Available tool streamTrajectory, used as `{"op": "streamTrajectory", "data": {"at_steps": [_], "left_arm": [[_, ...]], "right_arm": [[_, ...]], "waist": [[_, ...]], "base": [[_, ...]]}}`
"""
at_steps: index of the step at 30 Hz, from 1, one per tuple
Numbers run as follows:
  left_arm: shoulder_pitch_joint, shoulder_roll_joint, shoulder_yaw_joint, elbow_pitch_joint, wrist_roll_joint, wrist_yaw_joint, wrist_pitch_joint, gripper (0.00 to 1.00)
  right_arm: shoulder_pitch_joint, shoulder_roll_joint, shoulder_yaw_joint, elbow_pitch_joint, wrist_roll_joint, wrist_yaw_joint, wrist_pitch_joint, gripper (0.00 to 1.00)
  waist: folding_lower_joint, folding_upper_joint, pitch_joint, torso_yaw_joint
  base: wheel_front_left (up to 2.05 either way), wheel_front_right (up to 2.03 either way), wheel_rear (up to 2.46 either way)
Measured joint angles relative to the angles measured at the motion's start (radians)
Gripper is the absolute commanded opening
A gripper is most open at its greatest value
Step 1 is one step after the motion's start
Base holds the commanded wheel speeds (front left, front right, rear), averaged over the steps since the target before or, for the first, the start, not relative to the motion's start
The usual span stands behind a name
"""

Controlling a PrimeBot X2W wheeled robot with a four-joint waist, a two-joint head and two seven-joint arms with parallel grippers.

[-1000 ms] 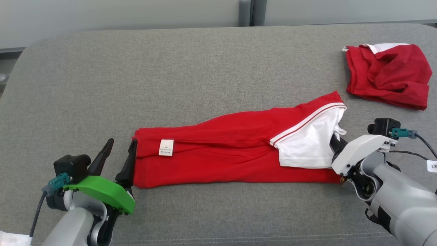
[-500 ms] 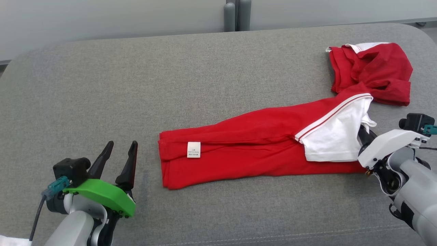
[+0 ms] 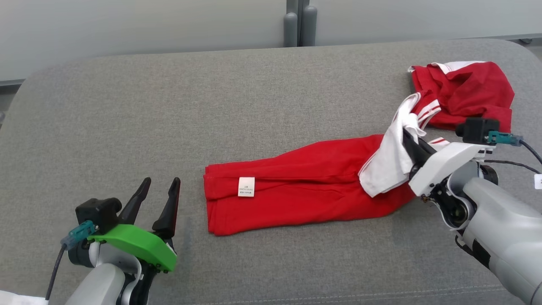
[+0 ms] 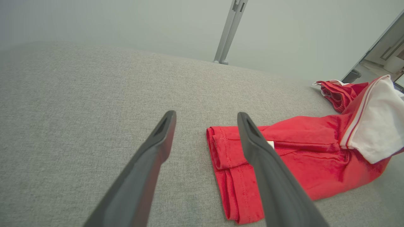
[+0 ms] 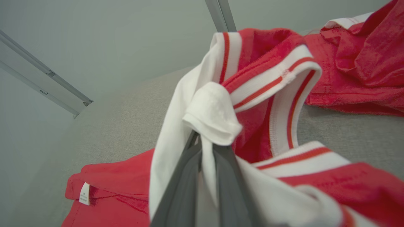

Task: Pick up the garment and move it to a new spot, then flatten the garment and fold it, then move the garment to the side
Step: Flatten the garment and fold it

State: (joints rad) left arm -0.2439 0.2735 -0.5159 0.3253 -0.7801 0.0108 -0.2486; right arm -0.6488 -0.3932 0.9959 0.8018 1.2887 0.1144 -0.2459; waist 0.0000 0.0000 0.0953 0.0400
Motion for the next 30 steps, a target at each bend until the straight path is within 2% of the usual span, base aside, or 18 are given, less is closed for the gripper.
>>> {"op": "streamTrajectory", "data": {"at_steps": [9,19,30], "left_arm": [[0.002,-0.006,0.0,0.001,0.0,0.009,0.0,1.0],[0.002,-0.011,-0.003,-0.002,0.0,0.012,0.0,1.0],[0.013,-0.014,-0.002,-0.002,-0.002,0.016,0.0,1.0]], "right_arm": [[0.003,0.061,0.015,-0.121,-0.063,0.009,0.0,0.0],[0.046,0.09,0.088,-0.131,-0.089,0.009,0.0,0.0],[0.047,0.123,0.12,-0.146,-0.114,0.009,0.004,0.0]], "waist": [[0.0,0.0,-0.018,0.048],[0.0,0.0,-0.027,0.127],[0.0,0.0,-0.032,0.216]], "base": [[0.0,0.0,0.0],[0.0,0.0,0.0],[0.0,0.0,0.0]]}}
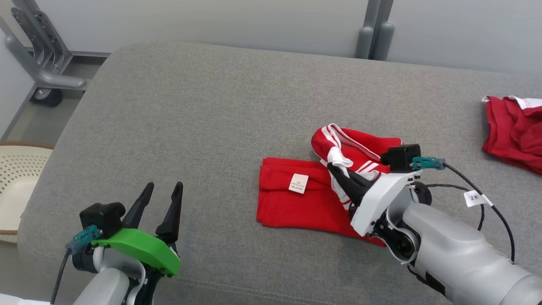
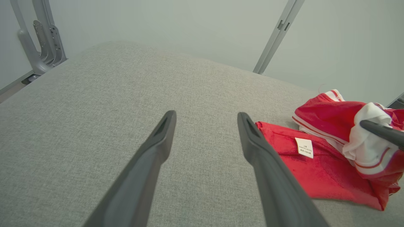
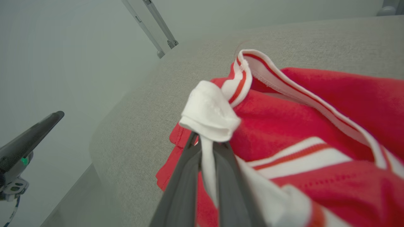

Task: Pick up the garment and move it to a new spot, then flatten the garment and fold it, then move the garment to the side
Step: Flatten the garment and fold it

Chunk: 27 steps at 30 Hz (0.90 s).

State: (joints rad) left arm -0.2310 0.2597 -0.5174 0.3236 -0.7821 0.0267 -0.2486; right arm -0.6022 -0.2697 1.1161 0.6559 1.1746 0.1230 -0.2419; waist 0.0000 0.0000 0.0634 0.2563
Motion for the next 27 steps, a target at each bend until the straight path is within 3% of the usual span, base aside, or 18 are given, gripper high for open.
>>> {"op": "streamTrajectory", "data": {"at_steps": [24,25,27], "left_arm": [[0.017,-0.001,0.005,-0.004,-0.007,0.001,0.0,1.0],[0.017,-0.001,0.005,-0.004,-0.007,0.001,0.0,1.0],[0.017,-0.001,0.005,-0.004,-0.007,0.001,0.0,1.0]], "right_arm": [[-0.026,0.123,0.056,0.075,-0.031,-0.002,0.038,0.0],[-0.026,0.128,0.06,0.081,-0.032,-0.002,0.041,0.05],[-0.025,0.137,0.065,0.091,-0.032,-0.002,0.042,0.41]], "waist": [[0.0,0.0,0.007,0.049],[0.0,0.0,0.008,0.05],[0.0,0.0,0.009,0.052]], "base": [[0.0,0.0,0.0],[0.0,0.0,0.0],[0.0,0.0,0.0]]}}
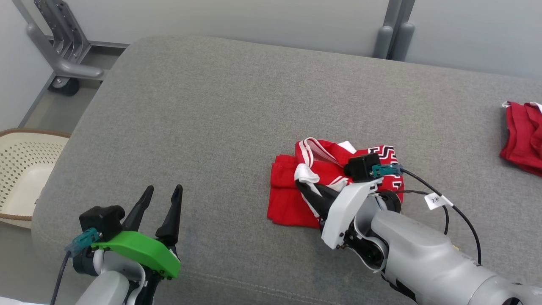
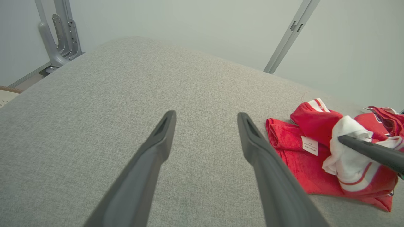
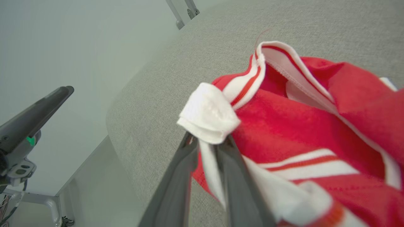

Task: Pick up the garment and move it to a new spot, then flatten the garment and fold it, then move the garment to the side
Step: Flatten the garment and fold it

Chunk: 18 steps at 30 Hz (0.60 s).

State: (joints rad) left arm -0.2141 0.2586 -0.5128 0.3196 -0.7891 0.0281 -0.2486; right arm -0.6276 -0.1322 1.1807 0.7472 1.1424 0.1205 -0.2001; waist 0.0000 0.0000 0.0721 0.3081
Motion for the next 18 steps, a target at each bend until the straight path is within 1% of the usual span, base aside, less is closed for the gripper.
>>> {"op": "streamTrajectory", "data": {"at_steps": [1,2,9,18], "left_arm": [[0.0,0.0,0.0,0.0,0.0,0.0,0.0,1.0],[0.0,0.0,0.0,0.0,0.0,0.0,0.0,1.0],[0.002,0.003,0.008,0.0,0.0,0.0,0.0,1.0],[0.01,0.01,0.023,0.0,0.0,0.004,0.0,1.0]], "right_arm": [[0.0,0.003,0.001,0.004,0.0,0.0,0.0,0.62],[0.0,0.006,0.003,0.007,0.0,0.0,0.0,1.0],[-0.003,0.014,0.011,0.021,-0.011,0.001,0.0,1.0],[-0.031,0.022,0.011,-0.007,-0.027,0.002,-0.014,1.0]], "waist": [[0.0,0.0,0.0,0.001],[0.0,0.0,0.0,0.001],[0.0,0.0,0.001,-0.004],[0.0,0.0,-0.005,-0.04]], "base": [[0.0,0.0,0.0],[0.0,0.0,0.0],[0.0,0.0,0.0],[0.0,0.0,0.0]]}}
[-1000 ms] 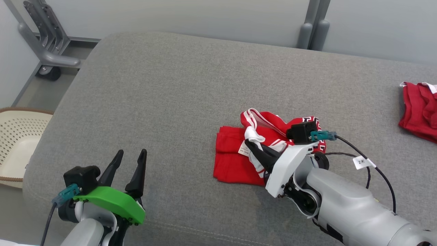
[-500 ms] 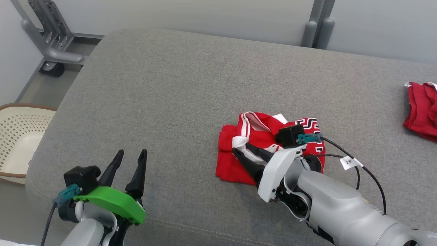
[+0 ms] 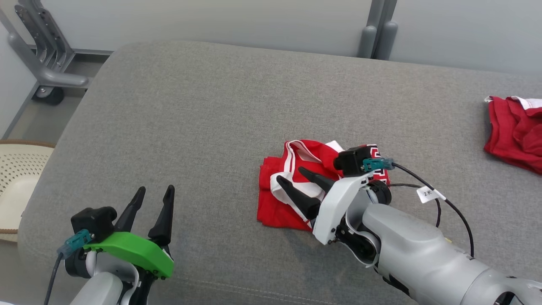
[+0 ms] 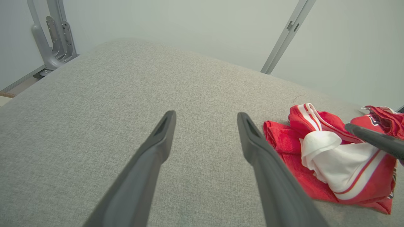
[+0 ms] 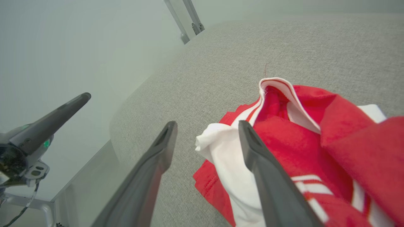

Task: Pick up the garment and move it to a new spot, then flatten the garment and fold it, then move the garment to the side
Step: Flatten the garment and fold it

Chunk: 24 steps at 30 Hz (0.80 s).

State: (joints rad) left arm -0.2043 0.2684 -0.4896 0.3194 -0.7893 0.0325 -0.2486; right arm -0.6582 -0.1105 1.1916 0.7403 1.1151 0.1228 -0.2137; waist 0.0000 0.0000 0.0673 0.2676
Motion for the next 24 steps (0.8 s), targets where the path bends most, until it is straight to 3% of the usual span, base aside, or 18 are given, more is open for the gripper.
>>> {"op": "streamTrajectory", "data": {"at_steps": [10,16,24], "left_arm": [[0.013,0.007,0.009,-0.006,0.0,0.004,0.0,1.0],[0.021,0.01,0.012,-0.011,0.0,0.011,0.0,1.0],[0.022,0.011,0.009,-0.018,0.0,0.012,0.0,1.0]], "right_arm": [[-0.03,-0.029,-0.036,-0.069,-0.025,0.0,-0.024,1.0],[-0.041,-0.092,-0.068,-0.099,-0.062,0.0,-0.032,1.0],[-0.023,-0.171,-0.128,-0.126,-0.075,-0.037,-0.032,1.0]], "waist": [[0.0,0.0,-0.011,-0.047],[0.0,0.0,-0.017,-0.083],[0.0,0.0,-0.023,-0.122]], "base": [[0.0,0.0,0.0],[0.0,0.0,0.0],[0.0,0.0,0.0]]}}
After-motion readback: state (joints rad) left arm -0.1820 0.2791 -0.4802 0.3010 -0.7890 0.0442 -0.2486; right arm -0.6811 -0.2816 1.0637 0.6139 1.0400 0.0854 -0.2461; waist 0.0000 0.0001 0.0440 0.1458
